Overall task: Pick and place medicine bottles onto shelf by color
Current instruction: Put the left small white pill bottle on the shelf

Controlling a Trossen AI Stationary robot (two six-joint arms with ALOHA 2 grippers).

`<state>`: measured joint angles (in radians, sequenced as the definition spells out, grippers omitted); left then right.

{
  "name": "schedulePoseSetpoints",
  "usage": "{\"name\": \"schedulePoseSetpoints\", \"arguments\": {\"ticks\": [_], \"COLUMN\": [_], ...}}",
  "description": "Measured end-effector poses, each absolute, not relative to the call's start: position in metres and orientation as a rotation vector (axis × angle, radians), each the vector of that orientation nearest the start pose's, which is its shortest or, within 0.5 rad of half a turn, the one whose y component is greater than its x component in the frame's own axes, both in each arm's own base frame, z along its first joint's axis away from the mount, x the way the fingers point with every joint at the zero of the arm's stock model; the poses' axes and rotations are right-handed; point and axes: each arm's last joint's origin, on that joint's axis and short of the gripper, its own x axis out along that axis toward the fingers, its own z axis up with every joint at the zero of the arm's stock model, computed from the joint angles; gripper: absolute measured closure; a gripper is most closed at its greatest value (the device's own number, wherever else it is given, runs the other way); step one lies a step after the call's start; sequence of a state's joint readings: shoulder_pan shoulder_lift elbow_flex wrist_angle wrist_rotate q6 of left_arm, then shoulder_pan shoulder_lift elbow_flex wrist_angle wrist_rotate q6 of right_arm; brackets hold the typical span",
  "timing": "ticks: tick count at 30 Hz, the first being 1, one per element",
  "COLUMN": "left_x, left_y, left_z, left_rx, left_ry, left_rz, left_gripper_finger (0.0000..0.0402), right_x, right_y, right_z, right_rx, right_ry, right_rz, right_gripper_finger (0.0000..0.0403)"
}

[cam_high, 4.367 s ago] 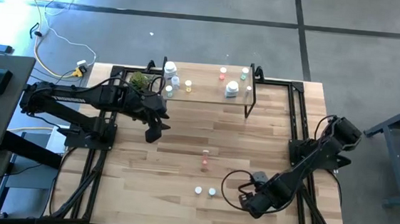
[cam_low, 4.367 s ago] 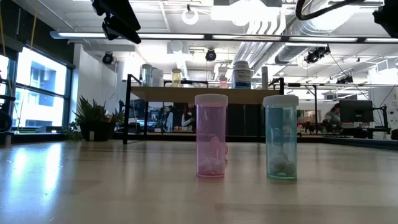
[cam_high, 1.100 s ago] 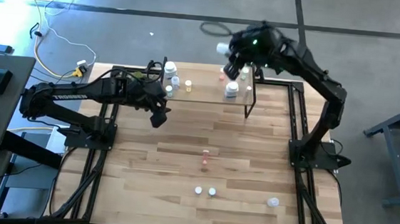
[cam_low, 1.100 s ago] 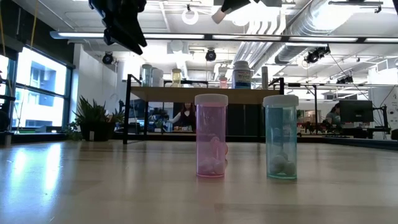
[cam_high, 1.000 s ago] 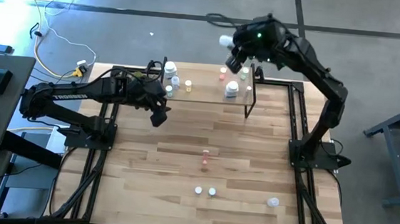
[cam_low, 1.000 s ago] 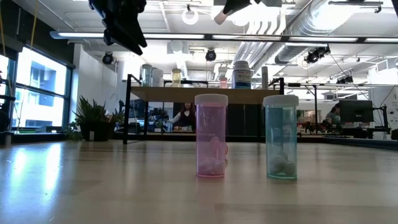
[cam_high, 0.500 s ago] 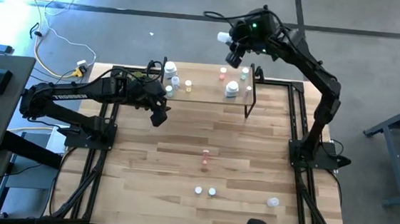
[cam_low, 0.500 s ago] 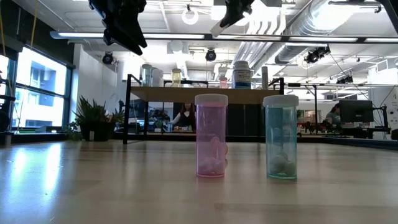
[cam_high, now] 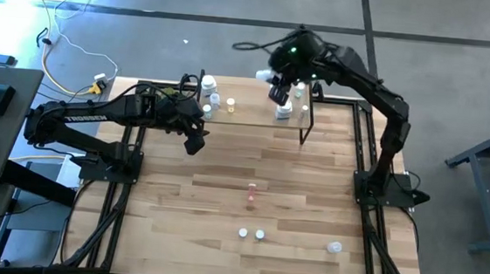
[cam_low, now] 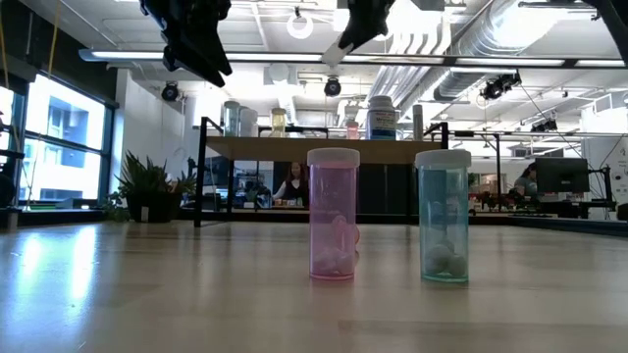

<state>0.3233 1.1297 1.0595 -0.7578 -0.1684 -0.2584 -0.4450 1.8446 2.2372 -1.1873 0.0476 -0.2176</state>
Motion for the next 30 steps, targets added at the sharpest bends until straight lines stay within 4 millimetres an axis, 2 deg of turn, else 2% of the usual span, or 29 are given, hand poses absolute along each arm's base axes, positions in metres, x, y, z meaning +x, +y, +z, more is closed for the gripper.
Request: {"name": "schedulePoseSetpoints", "arguments": {"ticks": [11,18,30], "left_x": [0.209,0.214,0.215], "left_y": [0.075,0.076,0.075], "left_z": [0.315,0.32,0.321], "left_rx": [-0.303,-0.283,-0.284], "left_ry": [0.758,0.685,0.679], "left_rz": [0.568,0.541,0.523], "left_gripper_finger": [0.0202,0.0202,0.0202], "right_x": [0.364,0.374,0.382], "right_y": [-0.145,-0.144,-0.148], "right_z": [0.387,0.366,0.337], "right_rx": [-0.042,-0.063,-0.135], "right_ry": [1.066,1.167,1.334], "right_rz": [-0.26,-0.212,-0.147], "right_gripper_finger": [0.0276,0.0276,0.0276]}}
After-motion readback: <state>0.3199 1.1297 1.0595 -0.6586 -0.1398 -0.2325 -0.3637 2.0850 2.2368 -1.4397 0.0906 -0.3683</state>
